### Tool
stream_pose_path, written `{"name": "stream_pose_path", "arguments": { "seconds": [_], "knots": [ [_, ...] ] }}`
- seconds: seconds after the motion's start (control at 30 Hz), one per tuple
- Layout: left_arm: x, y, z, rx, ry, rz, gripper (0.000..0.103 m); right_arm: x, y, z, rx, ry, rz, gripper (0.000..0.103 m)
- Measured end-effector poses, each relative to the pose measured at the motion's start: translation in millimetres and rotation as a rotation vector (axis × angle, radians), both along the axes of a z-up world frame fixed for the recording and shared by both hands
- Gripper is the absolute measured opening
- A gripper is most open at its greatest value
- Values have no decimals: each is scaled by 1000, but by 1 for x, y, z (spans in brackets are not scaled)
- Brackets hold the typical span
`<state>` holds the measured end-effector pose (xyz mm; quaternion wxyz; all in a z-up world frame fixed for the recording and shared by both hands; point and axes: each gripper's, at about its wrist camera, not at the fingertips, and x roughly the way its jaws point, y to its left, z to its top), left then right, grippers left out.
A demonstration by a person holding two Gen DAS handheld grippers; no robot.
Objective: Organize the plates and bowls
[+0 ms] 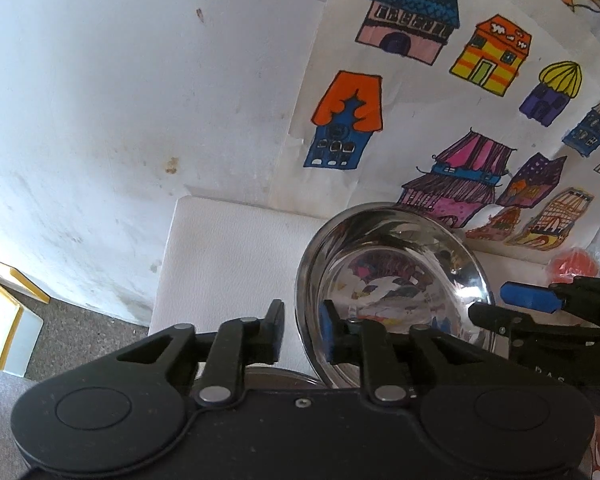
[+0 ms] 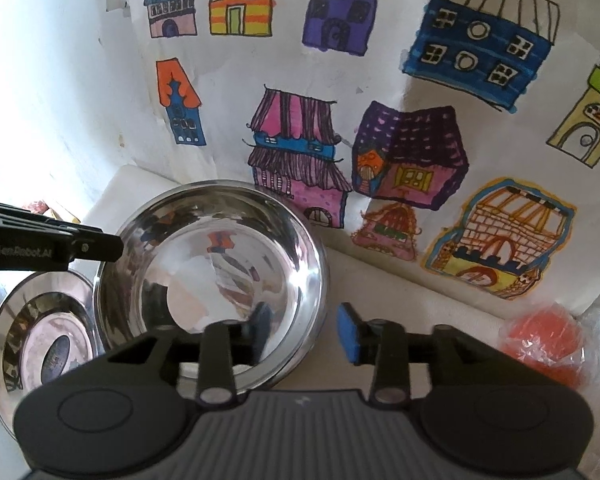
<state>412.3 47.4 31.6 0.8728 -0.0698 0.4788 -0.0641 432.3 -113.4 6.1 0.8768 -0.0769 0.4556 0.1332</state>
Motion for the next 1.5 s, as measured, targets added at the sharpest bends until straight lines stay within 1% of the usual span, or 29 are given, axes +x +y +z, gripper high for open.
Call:
{"name": "stream_pose_path", "arguments": {
  "seconds": [0.07, 0.1, 0.17, 0.27, 0.3, 0.4, 0.43, 0.5, 0.57, 0.6, 0.67, 0.87, 1.03, 1.23, 1.5],
  "knots": [
    [-2, 1, 2, -2, -13, 1, 35, -2, -2, 3, 1, -9, -7, 56],
    [-3, 1, 3, -3, -20, 1, 38, -3, -3, 4, 5, -13, -11, 58],
    [-5, 1, 5, -1, -32, 4, 51, -6, -6, 7, 10, -21, -18, 66],
    [-10, 0, 8, 5, -47, 4, 59, -10, -8, 11, 12, -32, -20, 72],
    [-11, 0, 9, 6, -51, 4, 60, -12, -9, 12, 12, -37, -20, 73],
    [-16, 0, 12, 2, -61, 8, 68, -17, -9, 16, 10, -52, -21, 77],
    [-18, 0, 14, 2, -67, 9, 72, -19, -9, 18, 11, -57, -21, 80],
    [-22, 0, 17, 6, -82, 9, 74, -29, -15, 25, 15, -67, -25, 86],
    [-27, 1, 21, 6, -97, 8, 83, -33, -14, 28, 24, -77, -30, 91],
    [-30, 2, 22, 5, -105, 8, 85, -37, -15, 31, 30, -81, -33, 93],
    [-35, 4, 25, 9, -118, 14, 87, -42, -14, 34, 43, -87, -30, 97],
    [-58, 20, 32, -2, -145, 35, 94, -69, -12, 50, 81, -109, -11, 98],
    [-82, 35, 40, 5, -202, 75, 101, -93, -7, 62, 115, -153, -2, 100],
    [-110, 45, 50, 14, -251, 84, 101, -120, -10, 73, 127, -207, 12, 102],
    [-147, 52, 51, 41, -279, 67, 102, -148, -14, 77, 161, -198, 56, 102]
  ]
}}
